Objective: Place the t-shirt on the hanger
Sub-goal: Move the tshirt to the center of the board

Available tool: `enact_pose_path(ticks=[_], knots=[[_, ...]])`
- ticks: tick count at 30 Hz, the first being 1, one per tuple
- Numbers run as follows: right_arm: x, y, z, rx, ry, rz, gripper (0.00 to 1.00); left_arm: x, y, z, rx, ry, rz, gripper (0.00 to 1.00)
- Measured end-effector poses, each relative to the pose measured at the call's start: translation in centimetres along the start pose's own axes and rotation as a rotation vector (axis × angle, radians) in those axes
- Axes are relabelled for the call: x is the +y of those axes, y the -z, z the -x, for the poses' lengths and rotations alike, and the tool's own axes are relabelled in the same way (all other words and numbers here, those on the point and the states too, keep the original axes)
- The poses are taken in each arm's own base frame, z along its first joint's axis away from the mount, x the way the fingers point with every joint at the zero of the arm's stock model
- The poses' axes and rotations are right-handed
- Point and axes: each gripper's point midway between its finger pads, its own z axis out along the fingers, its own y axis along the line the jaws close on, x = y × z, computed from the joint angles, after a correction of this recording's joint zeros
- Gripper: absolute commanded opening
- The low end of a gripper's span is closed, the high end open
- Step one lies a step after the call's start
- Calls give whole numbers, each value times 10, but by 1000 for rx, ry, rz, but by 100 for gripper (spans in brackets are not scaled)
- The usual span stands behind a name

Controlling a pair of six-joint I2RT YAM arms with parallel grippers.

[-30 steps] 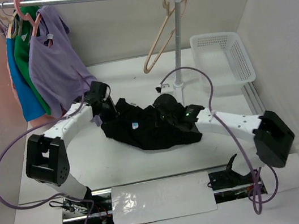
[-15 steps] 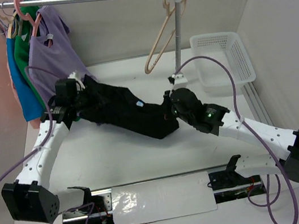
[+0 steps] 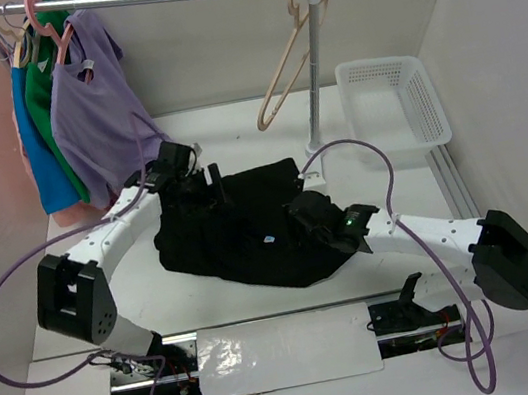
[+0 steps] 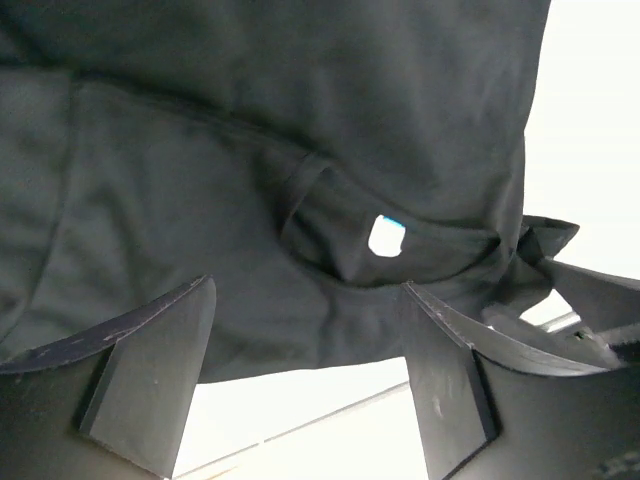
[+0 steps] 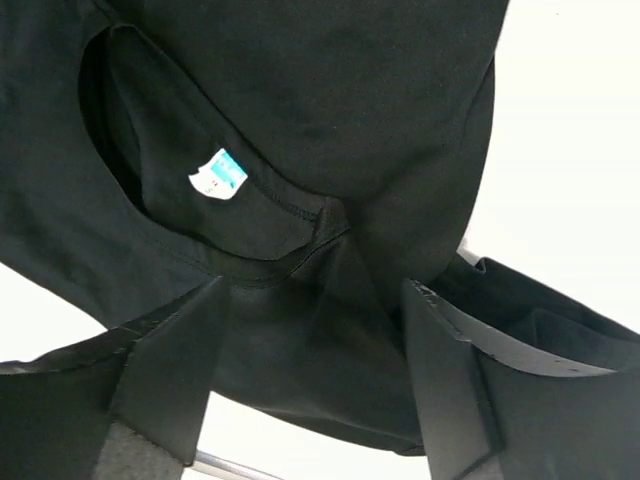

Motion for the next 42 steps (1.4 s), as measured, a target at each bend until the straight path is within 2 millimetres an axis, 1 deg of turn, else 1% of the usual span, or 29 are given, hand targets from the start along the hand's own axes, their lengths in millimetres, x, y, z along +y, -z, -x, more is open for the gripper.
enact_pose_path(ticks=[1,3,5,8,9,11,14,18,20,21,25,26,28,29,31,32,33,34,36,37,38,40,42], knots=[[0,0,0,1,-1,-2,80,-6,-4,1,1,-15,3,88],[-1,1,0,-1,-8,-3,81,-10,-16,-1,14,-33,29,89],[-2,4,1,-2,-17,-7,81,-7,-28,-8,35,-45,70,87],[-4,12,5,-17,-31,-5,81,3,-47,-20,77,-46,138,83],[-4,15,6,-23,-37,-3,81,6,-53,-23,89,-38,160,83],[-5,20,8,-30,-48,1,81,11,-62,-28,105,-37,202,82],[-9,27,9,-35,-61,-5,82,9,-67,-25,91,-39,240,82],[-11,33,12,-44,-71,-4,82,-3,-75,-12,55,-44,254,83],[-11,33,11,-43,-72,-2,82,-1,-79,-10,44,-50,274,82],[-12,33,10,-40,-71,-2,82,1,-82,-11,45,-53,287,77],[-13,29,3,-16,-64,-4,82,8,-92,-15,64,-61,318,67],[-12,27,2,-10,-63,-2,82,9,-93,-15,65,-61,325,62],[-12,21,-1,6,-57,-6,81,11,-98,-16,69,-65,336,57],[-12,18,-3,18,-55,-8,74,12,-99,-17,72,-68,340,55],[-13,10,-7,36,-50,-14,68,11,-100,-19,76,-74,342,43],[-14,6,-8,44,-49,-17,59,11,-100,-19,77,-76,343,37],[-15,3,-9,50,-43,-20,53,11,-100,-19,77,-77,344,29],[-15,0,-11,55,-40,-22,47,11,-100,-19,76,-77,346,11],[-16,-5,-13,64,-31,-26,21,12,-100,-19,76,-80,350,5],[-16,-8,-14,68,-26,-31,3,12,-100,-19,74,-83,353,1],[-17,-9,-16,74,-21,-35,0,12,-100,-20,72,-85,356,0],[-18,-12,-17,82,-25,-45,0,13,-99,-19,69,-91,364,0],[-16,-13,-13,75,-20,-48,0,15,-97,-18,67,-98,378,0]])
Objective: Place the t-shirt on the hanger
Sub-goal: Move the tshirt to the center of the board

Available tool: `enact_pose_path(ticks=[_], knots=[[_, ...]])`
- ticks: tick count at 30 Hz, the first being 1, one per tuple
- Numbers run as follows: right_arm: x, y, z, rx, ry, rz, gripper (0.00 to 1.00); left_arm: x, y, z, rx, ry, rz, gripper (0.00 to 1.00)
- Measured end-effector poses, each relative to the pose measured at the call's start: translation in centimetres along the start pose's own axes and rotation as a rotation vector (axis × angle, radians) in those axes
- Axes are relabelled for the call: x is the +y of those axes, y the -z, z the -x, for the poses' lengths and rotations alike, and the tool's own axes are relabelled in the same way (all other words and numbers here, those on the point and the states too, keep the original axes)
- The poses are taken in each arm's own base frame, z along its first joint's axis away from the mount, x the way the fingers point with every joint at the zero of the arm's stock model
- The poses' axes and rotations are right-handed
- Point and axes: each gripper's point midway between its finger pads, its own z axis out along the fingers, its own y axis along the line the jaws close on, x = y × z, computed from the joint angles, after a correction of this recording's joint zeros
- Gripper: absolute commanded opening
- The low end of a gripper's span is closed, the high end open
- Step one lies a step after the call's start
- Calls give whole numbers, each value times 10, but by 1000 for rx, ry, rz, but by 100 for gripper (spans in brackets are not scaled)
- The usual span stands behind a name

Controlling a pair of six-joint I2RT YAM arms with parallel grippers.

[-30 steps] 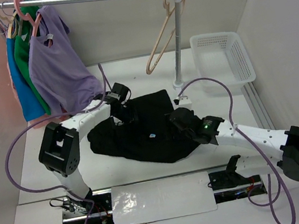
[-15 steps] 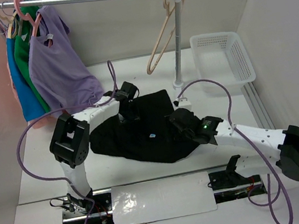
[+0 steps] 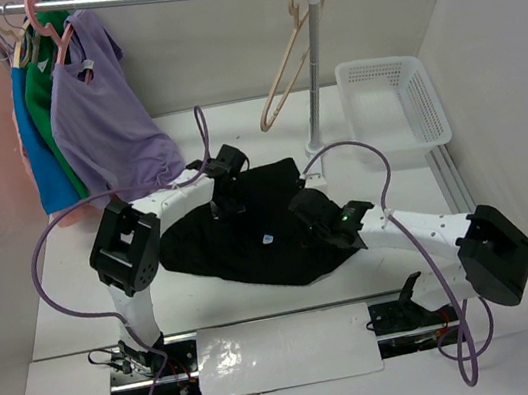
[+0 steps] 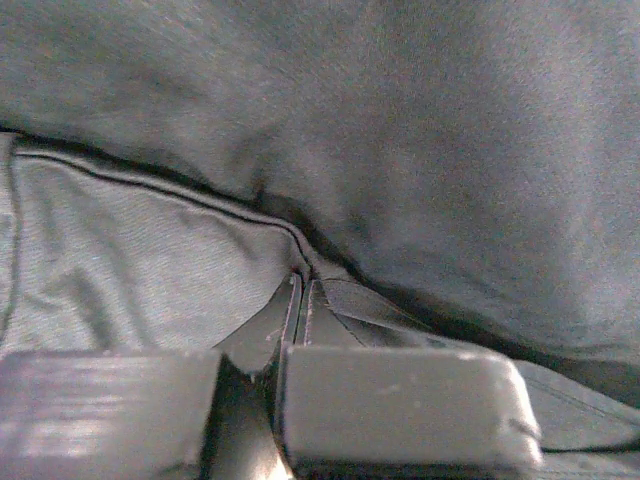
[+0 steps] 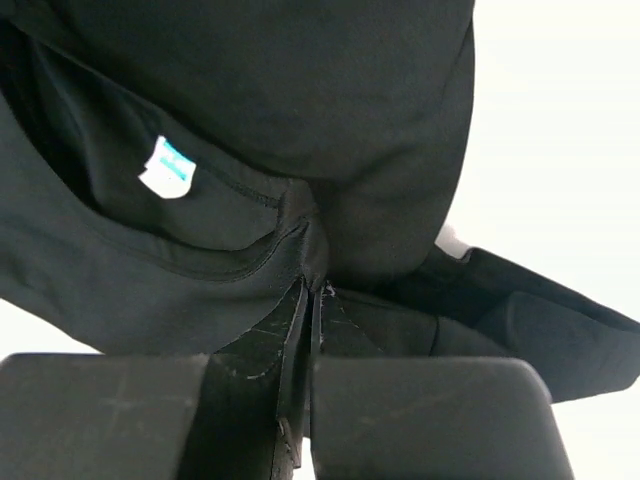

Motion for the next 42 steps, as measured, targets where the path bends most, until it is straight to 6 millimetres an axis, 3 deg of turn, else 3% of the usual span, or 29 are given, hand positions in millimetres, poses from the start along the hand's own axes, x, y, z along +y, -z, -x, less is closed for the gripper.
enact_pose_path(ticks=[4,8,11,13,15,17,19,23,26,28,35,38,39,42], knots=[[10,11,27,-66,10,14,0,1,11,13,-37,-17,20,0],[21,43,77,-199,7,45,0,1,46,41,-116,-15,6,0],[21,72,111,-304,-9,69,0,2,99,73,-245,32,-63,0],[18,89,122,-348,-16,80,0,7,143,87,-354,71,-128,0],[14,101,125,-371,-21,89,0,13,181,89,-450,101,-203,0],[10,103,121,-373,-28,92,0,15,200,73,-500,121,-282,0],[1,95,104,-343,-30,77,0,18,192,49,-468,127,-312,0],[-23,65,54,-219,-27,10,0,19,133,5,-291,115,-274,0],[-30,58,39,-177,-34,-16,0,23,93,-25,-157,110,-223,0],[-29,57,39,-178,-43,-14,0,23,86,-39,-116,101,-212,0],[-31,50,35,-157,-40,-35,0,18,89,-37,-133,96,-233,0],[-32,51,36,-164,-48,-40,24,17,93,-36,-140,107,-242,0],[-32,51,36,-164,-53,-42,51,16,95,-36,-142,110,-249,0],[-34,51,37,-165,-65,-46,75,12,99,-37,-151,106,-263,0]])
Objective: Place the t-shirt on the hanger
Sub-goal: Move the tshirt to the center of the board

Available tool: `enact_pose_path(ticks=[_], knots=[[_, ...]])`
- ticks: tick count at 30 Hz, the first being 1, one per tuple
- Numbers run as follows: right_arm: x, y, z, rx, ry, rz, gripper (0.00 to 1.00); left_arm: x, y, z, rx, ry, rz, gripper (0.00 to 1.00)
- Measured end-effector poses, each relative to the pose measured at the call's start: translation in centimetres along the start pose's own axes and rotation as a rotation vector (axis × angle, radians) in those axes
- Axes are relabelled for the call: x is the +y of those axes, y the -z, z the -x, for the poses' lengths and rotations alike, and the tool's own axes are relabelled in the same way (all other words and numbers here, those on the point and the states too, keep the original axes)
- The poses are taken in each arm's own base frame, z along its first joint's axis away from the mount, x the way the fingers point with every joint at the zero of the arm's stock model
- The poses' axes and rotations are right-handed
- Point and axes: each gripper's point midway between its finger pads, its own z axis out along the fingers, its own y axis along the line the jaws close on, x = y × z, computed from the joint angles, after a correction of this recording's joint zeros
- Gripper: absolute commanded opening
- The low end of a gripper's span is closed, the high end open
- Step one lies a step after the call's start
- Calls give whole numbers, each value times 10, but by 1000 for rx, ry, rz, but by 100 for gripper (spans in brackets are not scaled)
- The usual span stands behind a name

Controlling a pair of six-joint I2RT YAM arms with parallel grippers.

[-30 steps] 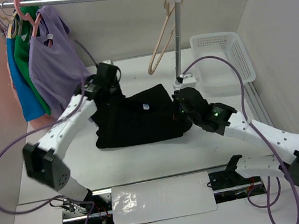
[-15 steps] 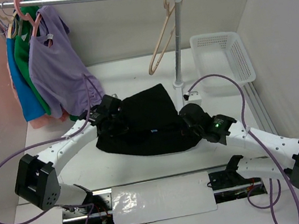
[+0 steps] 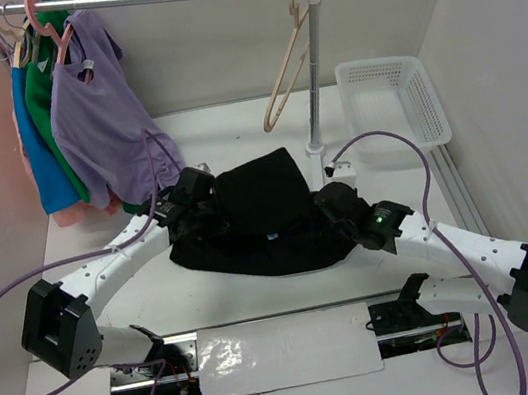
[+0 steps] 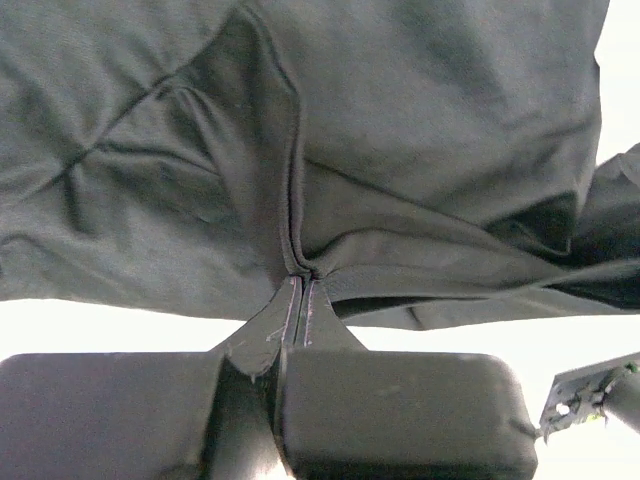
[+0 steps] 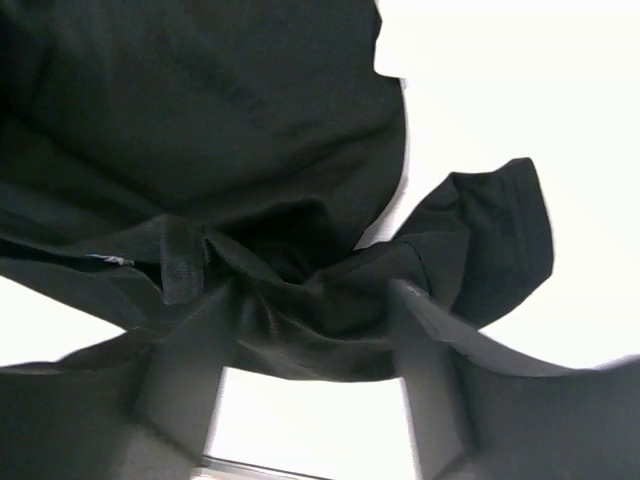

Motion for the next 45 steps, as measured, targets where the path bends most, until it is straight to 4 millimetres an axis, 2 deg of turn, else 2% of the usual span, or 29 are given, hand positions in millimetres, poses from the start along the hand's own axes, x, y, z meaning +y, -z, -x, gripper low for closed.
enact_pose_path(ticks=[2,8,13,20,23,25,29,34,35,36,37,45], knots=[[1,0,0,3,-13,3,84,-4,1,-3,5,-11,-11,0],[10,-5,-10,33,-52,6,85,-23,8,-5,4,-42,-57,0],[22,-8,-18,38,-34,-13,88,-26,9,-7,11,-46,-64,0],[39,2,8,-69,-47,-83,89,-26,9,-7,10,-46,-66,0],[39,11,15,-101,-44,-114,80,-26,10,-7,8,-46,-67,0],[41,16,19,-116,-34,-114,68,-26,11,-6,6,-46,-68,0],[54,21,17,-117,-13,-63,51,-27,17,-3,-12,-45,-79,0],[62,17,15,-116,-12,-46,49,-29,24,0,-34,-43,-93,0],[64,14,15,-117,-14,-45,52,-29,25,1,-37,-43,-96,0],[63,11,15,-119,-18,-50,58,-29,26,1,-39,-43,-97,0],[63,8,15,-120,-22,-54,58,-29,26,1,-40,-43,-98,0],[48,-18,5,-95,16,-159,60,-29,32,3,-52,-42,-99,0]])
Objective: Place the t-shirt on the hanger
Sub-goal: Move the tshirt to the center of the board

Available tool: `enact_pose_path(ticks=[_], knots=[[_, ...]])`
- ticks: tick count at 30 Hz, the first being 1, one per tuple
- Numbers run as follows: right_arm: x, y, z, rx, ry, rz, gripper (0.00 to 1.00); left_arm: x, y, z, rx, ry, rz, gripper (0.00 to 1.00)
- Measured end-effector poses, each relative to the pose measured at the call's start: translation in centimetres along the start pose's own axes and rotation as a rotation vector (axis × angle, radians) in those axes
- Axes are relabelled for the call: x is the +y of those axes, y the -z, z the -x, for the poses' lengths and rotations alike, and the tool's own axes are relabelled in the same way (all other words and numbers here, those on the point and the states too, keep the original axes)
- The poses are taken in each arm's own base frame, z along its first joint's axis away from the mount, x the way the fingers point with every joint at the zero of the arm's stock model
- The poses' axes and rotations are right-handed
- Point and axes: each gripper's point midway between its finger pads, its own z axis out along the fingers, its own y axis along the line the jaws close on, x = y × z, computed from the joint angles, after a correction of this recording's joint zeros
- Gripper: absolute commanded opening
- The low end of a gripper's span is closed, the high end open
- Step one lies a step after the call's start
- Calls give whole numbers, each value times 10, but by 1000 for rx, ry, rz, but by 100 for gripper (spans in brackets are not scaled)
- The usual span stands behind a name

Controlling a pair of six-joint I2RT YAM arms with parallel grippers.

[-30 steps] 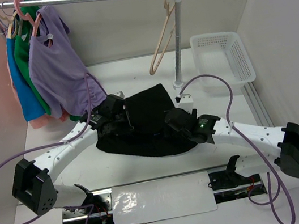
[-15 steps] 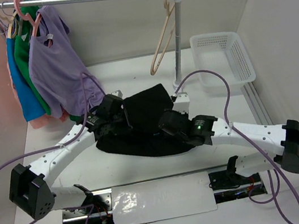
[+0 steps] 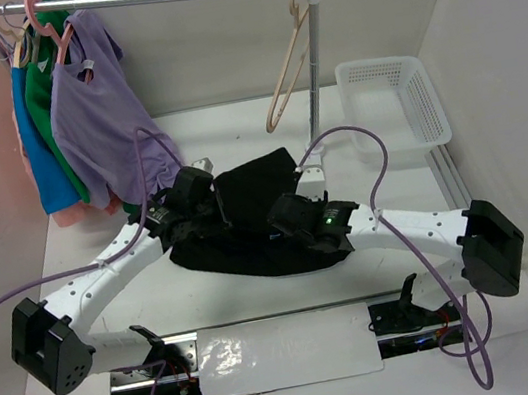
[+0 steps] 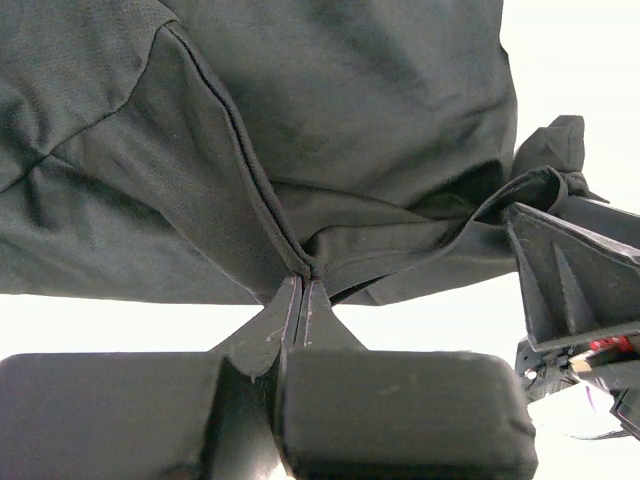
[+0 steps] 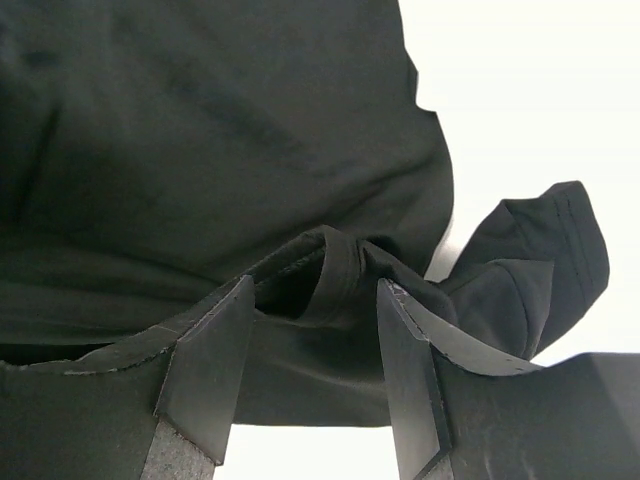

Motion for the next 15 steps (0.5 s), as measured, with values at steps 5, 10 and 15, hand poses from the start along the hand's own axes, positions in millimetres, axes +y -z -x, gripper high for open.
enact_pose_path(ticks=[5,10,15], knots=[[-3,-3,-2,2,-6,-18,56,1,1,0,-2,0,2,0],[-4,-3,-3,5,-17,-26,44,1,1,0,-2,0,3,0],[-8,-4,-1,5,-32,-39,40,1,1,0,-1,0,4,0]])
